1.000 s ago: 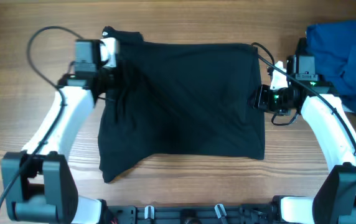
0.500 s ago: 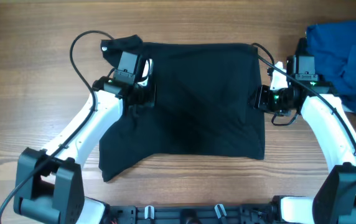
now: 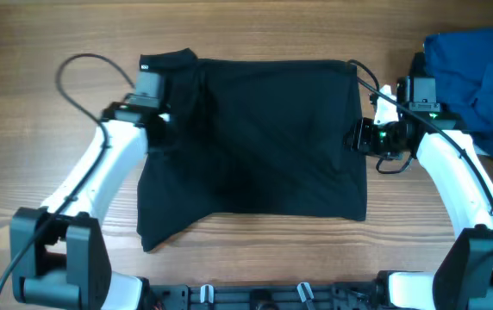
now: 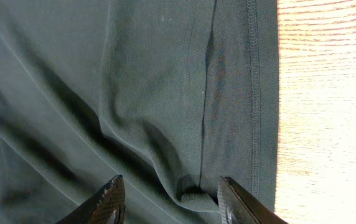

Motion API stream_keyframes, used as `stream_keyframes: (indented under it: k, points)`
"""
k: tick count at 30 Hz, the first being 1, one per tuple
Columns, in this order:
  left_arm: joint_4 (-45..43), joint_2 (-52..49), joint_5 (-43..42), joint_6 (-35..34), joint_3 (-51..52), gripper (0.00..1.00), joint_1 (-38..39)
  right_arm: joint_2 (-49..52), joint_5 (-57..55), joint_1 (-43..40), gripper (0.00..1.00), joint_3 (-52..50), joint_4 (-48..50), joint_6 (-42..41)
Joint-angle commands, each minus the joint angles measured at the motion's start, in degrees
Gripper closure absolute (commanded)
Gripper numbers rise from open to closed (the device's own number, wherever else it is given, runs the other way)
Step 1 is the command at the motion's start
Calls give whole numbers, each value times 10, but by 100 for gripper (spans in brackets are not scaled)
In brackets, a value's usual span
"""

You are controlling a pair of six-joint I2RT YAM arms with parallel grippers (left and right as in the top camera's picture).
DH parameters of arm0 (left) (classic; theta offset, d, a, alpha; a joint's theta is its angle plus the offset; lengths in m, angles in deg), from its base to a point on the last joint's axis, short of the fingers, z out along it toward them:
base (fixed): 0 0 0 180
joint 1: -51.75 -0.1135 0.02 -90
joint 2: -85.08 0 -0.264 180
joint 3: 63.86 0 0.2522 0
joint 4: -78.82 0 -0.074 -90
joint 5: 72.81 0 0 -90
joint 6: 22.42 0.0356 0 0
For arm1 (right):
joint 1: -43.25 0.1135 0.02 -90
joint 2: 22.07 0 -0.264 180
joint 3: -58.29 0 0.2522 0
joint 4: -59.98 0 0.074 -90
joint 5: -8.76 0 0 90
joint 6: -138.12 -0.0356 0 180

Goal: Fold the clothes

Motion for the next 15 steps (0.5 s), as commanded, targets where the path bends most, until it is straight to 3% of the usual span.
stream_keyframes:
  k: [1, 5, 13, 14, 15]
  points:
    - [-39, -19, -8, -4, 2, 37, -48, 6, -3, 2, 51, 9, 4, 12]
    - [-78, -80, -52, 37, 2, 38, -61, 6, -3, 2, 51, 9, 3, 12]
    - [-103, -131, -63, 38, 2, 43, -65, 6, -3, 2, 51, 9, -7, 12]
    - [-100, -131, -72, 38, 2, 50, -65, 6, -3, 2, 51, 9, -6, 12]
    - [-97, -131, -80, 38, 2, 80, -65, 6, -3, 2, 51, 9, -6, 12]
